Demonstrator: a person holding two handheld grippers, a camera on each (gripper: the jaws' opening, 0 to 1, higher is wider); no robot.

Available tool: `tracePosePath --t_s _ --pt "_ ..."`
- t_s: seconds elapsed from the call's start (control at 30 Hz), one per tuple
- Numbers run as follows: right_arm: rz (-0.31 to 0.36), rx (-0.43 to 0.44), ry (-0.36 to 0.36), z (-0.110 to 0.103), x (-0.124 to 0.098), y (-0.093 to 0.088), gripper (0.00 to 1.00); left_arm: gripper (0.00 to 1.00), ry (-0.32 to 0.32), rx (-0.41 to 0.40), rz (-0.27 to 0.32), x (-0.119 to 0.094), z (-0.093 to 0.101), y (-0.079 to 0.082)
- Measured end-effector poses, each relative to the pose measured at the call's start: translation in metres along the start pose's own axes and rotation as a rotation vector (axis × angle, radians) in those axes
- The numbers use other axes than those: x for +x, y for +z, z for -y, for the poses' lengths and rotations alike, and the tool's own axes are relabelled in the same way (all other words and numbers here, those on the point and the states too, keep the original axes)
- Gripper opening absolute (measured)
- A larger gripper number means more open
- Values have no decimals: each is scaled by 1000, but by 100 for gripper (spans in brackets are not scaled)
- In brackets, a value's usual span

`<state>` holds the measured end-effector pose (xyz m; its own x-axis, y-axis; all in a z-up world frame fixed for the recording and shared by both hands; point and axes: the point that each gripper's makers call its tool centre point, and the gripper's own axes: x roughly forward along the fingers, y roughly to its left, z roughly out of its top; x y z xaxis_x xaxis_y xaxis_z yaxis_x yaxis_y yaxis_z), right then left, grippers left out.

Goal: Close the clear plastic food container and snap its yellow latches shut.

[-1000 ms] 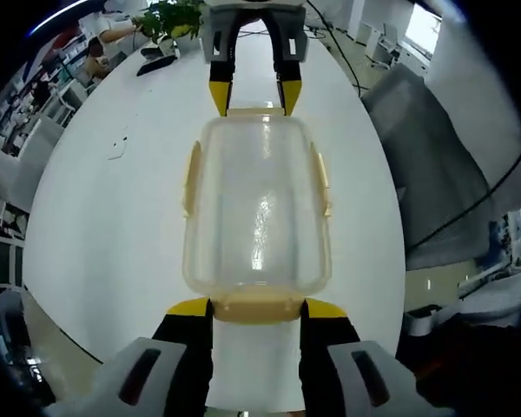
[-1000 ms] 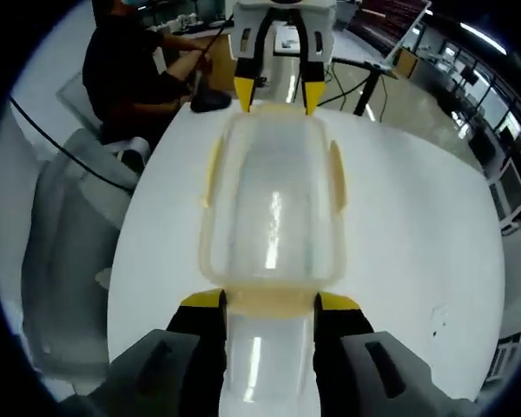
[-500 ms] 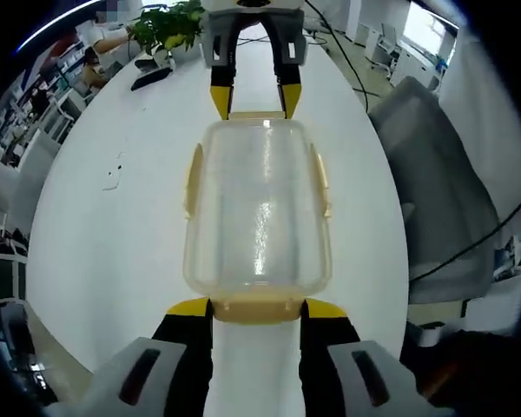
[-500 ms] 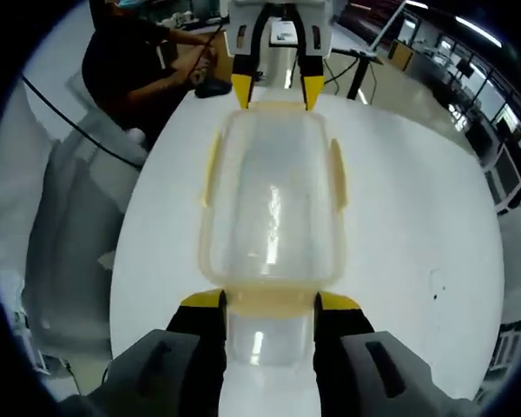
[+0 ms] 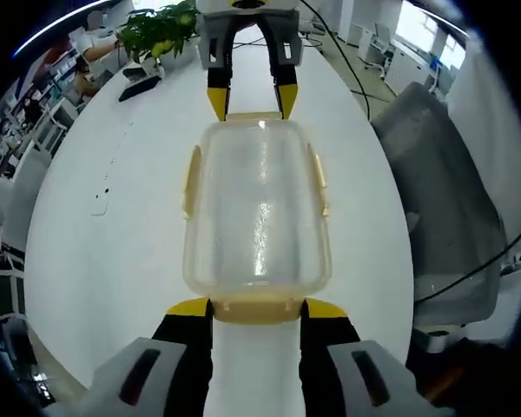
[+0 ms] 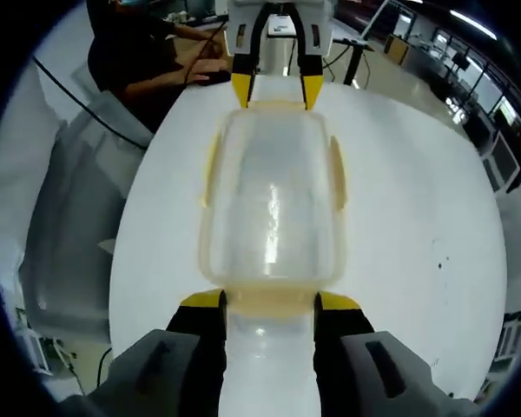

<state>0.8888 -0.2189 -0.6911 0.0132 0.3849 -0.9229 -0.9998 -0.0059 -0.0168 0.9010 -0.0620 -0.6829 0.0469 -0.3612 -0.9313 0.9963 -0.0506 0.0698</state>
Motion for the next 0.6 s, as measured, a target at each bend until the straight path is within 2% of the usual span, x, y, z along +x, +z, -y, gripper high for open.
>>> tracePosePath --t_s 0.6 --pt "-47 -9 4 -3 -3 -41 35 32 5 -5 46 32 1 28"
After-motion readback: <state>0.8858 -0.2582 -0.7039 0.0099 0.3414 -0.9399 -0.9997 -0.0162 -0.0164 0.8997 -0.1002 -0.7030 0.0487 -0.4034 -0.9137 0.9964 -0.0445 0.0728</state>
